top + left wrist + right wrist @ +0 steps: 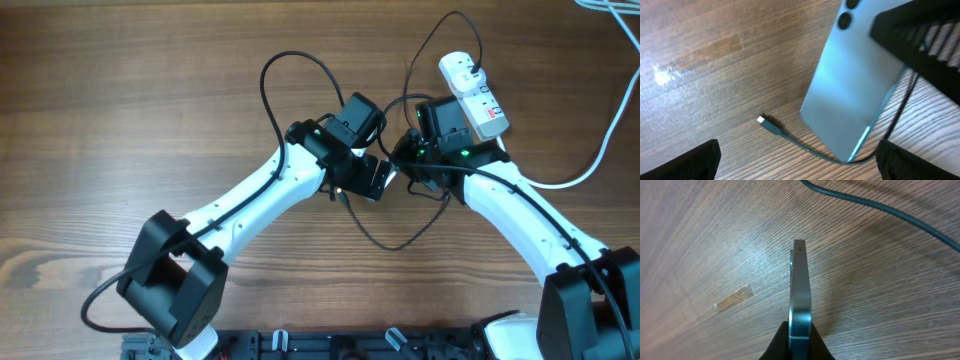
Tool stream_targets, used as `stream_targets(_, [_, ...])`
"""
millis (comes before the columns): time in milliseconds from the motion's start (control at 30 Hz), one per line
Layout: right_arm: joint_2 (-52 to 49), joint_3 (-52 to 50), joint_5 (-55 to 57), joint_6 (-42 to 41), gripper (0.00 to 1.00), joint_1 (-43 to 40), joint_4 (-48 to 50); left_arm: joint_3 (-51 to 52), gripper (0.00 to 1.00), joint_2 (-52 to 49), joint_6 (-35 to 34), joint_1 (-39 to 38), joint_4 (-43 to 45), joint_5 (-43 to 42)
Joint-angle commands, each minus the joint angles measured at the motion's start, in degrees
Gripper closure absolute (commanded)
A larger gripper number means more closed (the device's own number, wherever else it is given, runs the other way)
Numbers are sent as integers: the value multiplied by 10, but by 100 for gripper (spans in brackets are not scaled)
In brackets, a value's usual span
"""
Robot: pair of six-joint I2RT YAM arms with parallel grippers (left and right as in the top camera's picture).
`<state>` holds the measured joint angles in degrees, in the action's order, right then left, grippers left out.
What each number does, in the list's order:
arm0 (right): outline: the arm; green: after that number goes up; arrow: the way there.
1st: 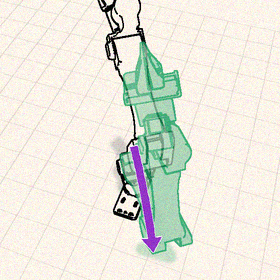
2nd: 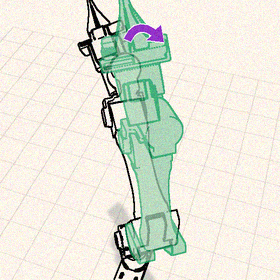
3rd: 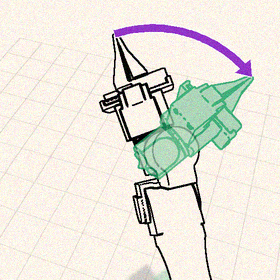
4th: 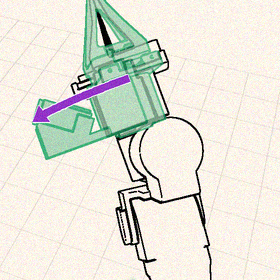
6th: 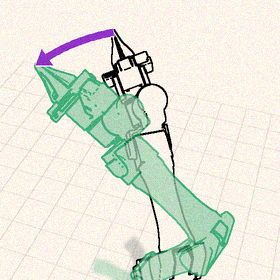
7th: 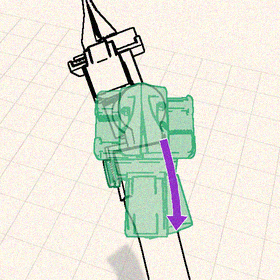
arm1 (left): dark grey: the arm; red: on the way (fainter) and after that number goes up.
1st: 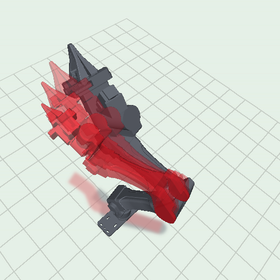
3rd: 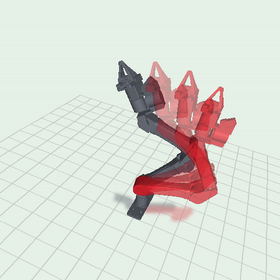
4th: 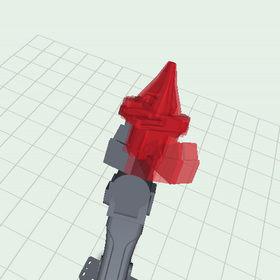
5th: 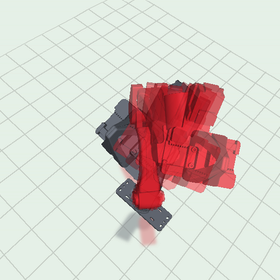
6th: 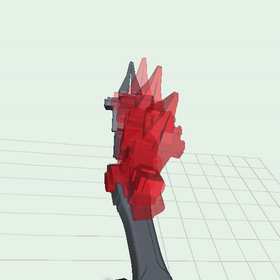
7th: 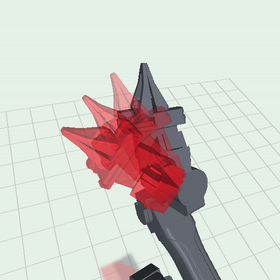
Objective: Plug charger to phone and switch on socket
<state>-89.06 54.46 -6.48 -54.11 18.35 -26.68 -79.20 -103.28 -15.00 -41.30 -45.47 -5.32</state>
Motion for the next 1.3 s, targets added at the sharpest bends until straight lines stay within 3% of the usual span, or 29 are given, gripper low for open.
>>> stream_targets(0, [-7,-2,-34,-63,96,0,10,5,2,35,29,-5,9,10])
stream_targets(133, [-7,-2,-59,-118,96,-2,28,5,3,37,28,-2,15,9])
stream_targets(267, [-7,-2,-117,-39,96,-26,50,5,1,72,37,19,15,-18])
stream_targets(500, [-7,-2,-375,194,96,-111,76,5,0,121,133,110,11,-291])
stream_targets(667, [-7,-2,-709,343,96,-170,180,5,0,120,183,182,8,-466])
stream_targets(800, [-7,-2,-787,340,95,-179,250,5,0,120,193,202,7,-568])
stream_targets(900, [-7,-2,-818,291,96,-179,304,5,0,120,193,185,-2,-519])
stream_targets(1000, [-7,-2,-817,237,96,-179,343,5,0,120,193,173,1,-523])
stream_targets(1267, [-7,-2,-806,178,96,-178,358,5,7,120,193,135,23,-523])
